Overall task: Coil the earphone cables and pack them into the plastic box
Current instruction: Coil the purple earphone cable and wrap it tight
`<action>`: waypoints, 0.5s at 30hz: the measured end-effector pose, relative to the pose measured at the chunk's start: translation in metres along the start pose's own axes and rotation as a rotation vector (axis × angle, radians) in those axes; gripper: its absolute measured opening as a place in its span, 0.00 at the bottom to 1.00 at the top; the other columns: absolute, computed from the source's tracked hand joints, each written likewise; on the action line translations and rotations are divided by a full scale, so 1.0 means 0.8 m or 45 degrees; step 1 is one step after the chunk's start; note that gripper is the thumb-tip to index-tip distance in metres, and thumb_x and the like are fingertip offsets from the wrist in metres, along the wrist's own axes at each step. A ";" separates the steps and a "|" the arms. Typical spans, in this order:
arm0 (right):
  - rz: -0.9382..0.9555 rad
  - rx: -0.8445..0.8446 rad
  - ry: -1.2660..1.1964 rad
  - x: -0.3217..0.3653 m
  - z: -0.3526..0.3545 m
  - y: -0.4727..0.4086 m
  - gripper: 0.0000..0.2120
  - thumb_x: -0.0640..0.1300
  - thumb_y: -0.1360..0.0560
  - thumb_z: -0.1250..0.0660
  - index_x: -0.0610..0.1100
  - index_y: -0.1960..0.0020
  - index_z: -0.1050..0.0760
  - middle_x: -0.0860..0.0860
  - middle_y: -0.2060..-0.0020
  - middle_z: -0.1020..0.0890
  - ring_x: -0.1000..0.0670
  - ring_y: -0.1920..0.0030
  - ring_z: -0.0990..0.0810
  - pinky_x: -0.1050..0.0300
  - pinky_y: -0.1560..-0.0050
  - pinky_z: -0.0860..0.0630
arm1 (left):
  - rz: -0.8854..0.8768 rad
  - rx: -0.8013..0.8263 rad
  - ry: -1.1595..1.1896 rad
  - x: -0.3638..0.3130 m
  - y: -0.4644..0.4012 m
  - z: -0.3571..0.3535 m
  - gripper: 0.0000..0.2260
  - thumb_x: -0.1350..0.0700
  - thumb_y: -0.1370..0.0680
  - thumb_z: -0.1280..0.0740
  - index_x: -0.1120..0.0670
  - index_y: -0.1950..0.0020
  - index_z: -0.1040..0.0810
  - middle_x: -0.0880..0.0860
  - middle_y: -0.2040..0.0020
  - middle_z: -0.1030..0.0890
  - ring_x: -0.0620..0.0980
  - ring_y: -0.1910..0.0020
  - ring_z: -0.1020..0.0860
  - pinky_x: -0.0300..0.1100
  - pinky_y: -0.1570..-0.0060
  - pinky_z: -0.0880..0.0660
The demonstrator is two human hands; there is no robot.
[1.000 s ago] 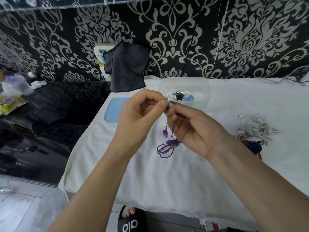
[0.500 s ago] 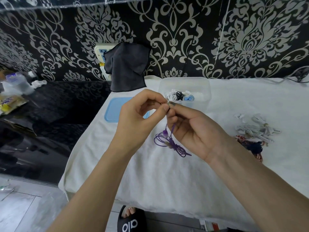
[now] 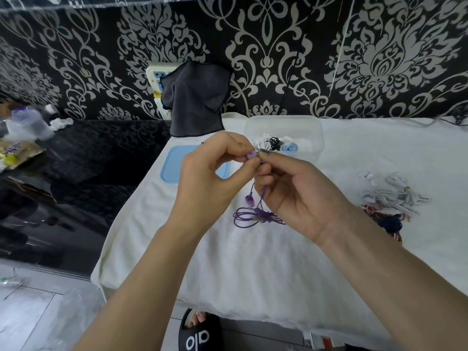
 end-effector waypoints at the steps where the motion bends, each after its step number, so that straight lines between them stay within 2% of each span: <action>1: 0.001 -0.001 -0.002 0.000 0.000 0.000 0.04 0.33 0.27 0.31 0.34 0.53 0.20 0.45 0.61 0.18 0.56 0.68 0.24 0.66 0.69 0.27 | 0.015 0.000 0.010 0.001 0.000 0.000 0.08 0.69 0.25 0.27 0.59 0.55 0.22 0.52 0.55 0.19 0.52 0.55 0.19 0.45 0.48 0.21; 4: 0.003 -0.010 0.002 0.001 0.000 0.001 0.04 0.33 0.27 0.32 0.33 0.55 0.19 0.45 0.62 0.17 0.56 0.68 0.24 0.66 0.69 0.27 | 0.062 -0.001 0.024 0.002 0.001 -0.001 0.07 0.69 0.25 0.27 0.60 0.54 0.21 0.53 0.55 0.18 0.51 0.54 0.18 0.44 0.48 0.21; 8: 0.003 -0.056 0.003 0.002 0.005 -0.001 0.05 0.33 0.24 0.33 0.33 0.54 0.19 0.45 0.62 0.16 0.56 0.69 0.23 0.67 0.70 0.26 | 0.084 0.007 -0.034 0.000 0.001 -0.002 0.05 0.66 0.24 0.27 0.61 0.51 0.20 0.53 0.56 0.18 0.52 0.54 0.18 0.50 0.46 0.20; 12: 0.001 -0.072 -0.007 0.004 0.007 -0.003 0.04 0.32 0.24 0.33 0.33 0.52 0.20 0.44 0.62 0.18 0.56 0.70 0.23 0.66 0.70 0.26 | 0.029 0.004 -0.113 -0.006 0.000 -0.003 0.05 0.64 0.23 0.28 0.61 0.47 0.20 0.51 0.55 0.19 0.52 0.54 0.19 0.49 0.46 0.20; 15: -0.006 -0.069 -0.019 0.004 0.007 -0.002 0.03 0.32 0.24 0.33 0.34 0.53 0.20 0.45 0.63 0.18 0.56 0.69 0.23 0.67 0.69 0.26 | -0.052 0.016 -0.205 -0.009 -0.002 -0.005 0.03 0.65 0.22 0.30 0.61 0.49 0.20 0.53 0.54 0.19 0.53 0.53 0.19 0.48 0.48 0.21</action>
Point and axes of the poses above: each hand's wrist, its own y-axis away from the middle knuckle, its own z-axis out of the back of the hand, x = y × z, the point moved 7 cm from there along -y, towards the middle knuckle
